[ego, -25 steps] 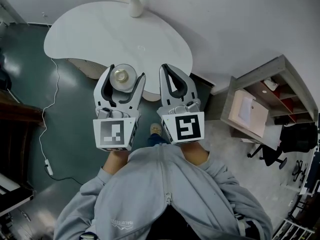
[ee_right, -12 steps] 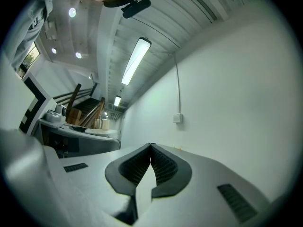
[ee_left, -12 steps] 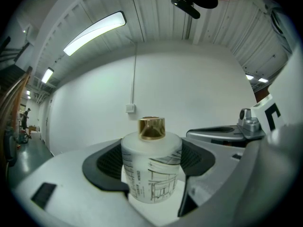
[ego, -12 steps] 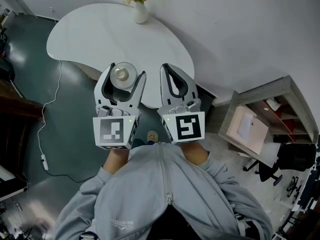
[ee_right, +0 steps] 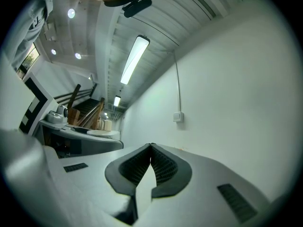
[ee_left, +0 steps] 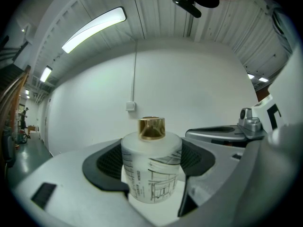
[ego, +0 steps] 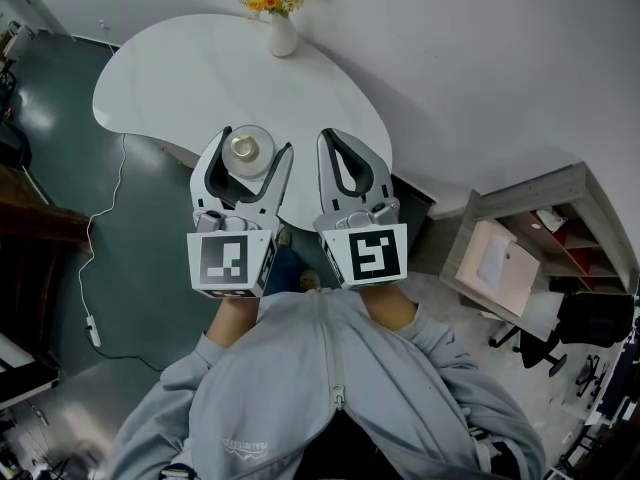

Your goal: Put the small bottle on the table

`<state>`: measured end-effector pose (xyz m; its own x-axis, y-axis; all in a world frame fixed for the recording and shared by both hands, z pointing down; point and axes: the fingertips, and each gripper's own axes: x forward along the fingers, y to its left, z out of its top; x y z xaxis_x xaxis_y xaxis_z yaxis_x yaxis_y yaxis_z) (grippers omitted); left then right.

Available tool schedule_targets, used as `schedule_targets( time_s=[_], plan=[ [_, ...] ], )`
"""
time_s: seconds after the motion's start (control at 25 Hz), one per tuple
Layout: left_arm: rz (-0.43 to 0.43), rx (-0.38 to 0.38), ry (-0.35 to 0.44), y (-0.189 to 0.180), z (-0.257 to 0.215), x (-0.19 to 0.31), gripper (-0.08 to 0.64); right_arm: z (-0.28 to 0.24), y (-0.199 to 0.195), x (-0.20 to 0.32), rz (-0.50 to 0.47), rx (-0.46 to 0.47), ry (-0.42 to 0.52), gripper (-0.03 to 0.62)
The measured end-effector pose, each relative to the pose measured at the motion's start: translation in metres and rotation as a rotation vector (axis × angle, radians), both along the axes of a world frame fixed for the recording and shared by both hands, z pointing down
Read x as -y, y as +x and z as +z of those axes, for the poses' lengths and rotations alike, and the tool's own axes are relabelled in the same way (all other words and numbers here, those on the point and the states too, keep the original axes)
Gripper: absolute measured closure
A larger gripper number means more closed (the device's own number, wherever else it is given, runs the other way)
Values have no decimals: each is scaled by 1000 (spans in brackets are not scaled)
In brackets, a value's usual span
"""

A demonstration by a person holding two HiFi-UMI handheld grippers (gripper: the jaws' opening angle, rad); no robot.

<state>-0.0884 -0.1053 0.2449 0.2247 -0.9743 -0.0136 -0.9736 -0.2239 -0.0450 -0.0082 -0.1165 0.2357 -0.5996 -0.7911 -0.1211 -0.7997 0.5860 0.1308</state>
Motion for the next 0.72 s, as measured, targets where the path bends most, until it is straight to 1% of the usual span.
schedule_targets(
  time_s=[0.2,0.4,0.6,0.72],
  plan=[
    [25,6,0,-12,0,34,225,-1,-12,32,25,0,0,565],
    [63,11,4,-24,-1,78,225,0,-23,75,68,-1,1,566],
    [99,14,-3,-32,1,122,225,-1,-33,114,111,37,-17,566],
    [121,14,-22,-35,4,146,225,2,-35,136,147,44,-21,565]
  ],
)
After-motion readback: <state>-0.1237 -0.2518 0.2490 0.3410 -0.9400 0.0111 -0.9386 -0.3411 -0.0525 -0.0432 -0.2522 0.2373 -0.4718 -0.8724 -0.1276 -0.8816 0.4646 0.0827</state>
